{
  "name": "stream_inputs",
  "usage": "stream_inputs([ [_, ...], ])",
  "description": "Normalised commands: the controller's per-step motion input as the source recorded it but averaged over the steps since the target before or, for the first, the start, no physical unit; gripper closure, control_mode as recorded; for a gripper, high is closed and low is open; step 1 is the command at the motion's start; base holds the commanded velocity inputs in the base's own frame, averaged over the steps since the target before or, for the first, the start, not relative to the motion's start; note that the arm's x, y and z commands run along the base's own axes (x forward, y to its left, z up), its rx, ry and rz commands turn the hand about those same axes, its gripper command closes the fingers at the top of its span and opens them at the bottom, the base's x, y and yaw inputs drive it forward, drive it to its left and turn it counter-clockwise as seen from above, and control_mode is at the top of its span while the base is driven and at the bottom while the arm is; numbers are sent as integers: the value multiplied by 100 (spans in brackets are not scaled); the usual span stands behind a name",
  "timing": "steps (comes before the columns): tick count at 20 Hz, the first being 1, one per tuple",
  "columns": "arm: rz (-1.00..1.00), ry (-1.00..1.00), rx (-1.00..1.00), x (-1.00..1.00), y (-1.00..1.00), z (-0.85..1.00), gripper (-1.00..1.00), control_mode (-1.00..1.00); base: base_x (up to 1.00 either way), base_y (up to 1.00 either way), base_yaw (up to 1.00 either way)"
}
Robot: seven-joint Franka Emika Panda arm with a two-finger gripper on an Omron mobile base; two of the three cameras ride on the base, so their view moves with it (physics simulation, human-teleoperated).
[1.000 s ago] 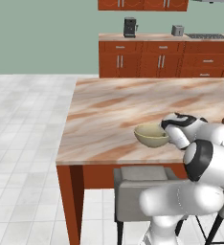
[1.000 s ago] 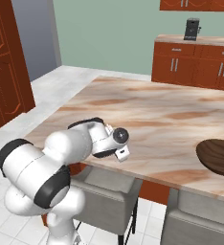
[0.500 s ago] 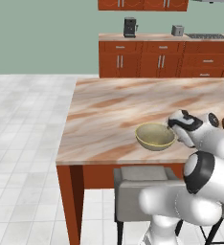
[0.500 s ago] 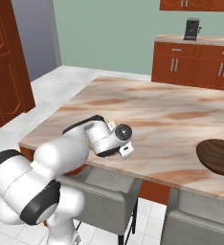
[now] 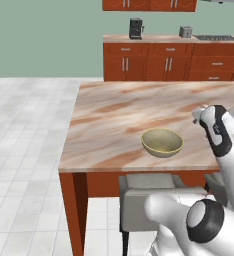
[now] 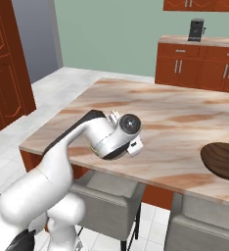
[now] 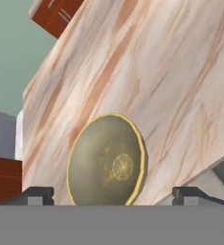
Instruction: Pick up the bowls from the cabinet and place each bowl in front of a stool on the dining counter.
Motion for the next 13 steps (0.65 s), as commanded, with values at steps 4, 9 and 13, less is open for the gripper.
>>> stream_inputs([
  [4,0,-15,-2,-100,-2,100,-100,-100,0,0,0],
  [9,0,-19,-1,-99,-3,100,-100,-100,0,0,0],
  [13,0,-10,0,-75,-5,100,-100,-100,0,0,0],
])
